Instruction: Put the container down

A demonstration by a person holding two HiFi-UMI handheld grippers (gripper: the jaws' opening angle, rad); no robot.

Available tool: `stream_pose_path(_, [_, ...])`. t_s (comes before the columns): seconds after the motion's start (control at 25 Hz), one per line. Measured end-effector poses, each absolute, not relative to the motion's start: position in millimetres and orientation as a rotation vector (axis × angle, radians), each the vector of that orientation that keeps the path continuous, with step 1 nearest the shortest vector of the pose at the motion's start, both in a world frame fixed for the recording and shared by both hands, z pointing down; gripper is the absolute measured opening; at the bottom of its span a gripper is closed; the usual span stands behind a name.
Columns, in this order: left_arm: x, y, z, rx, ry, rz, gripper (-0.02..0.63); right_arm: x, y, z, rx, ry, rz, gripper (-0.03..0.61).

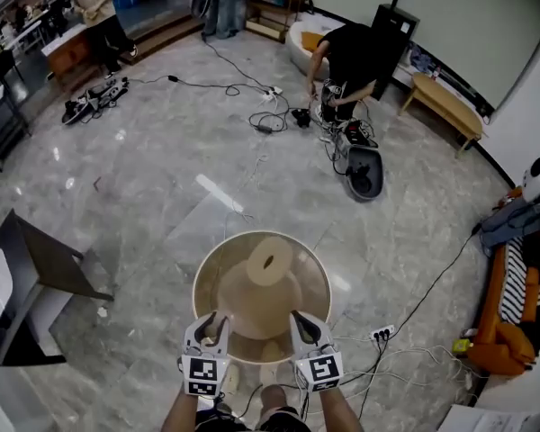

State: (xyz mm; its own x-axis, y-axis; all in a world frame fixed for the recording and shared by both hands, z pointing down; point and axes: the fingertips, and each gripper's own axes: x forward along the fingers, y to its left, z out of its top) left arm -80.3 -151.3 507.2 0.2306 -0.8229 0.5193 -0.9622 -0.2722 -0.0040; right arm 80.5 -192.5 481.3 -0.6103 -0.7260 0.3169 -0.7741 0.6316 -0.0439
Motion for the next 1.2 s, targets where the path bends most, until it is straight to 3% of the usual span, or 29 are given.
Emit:
stream_pose_path(0.48, [-70.2, -222.7, 624.1, 2.09, -1.677, 0.644, 0.107, 63.5, -271.4, 595.6, 1.021, -2.6, 0.351, 0.0])
stream_pose_path(1.2, [-92.5, -251.1, 818.8, 1.972, -1.67, 0.683, 0.106, 48.7, -300.4, 780.9, 0.919, -2.541, 0.441, 0.0])
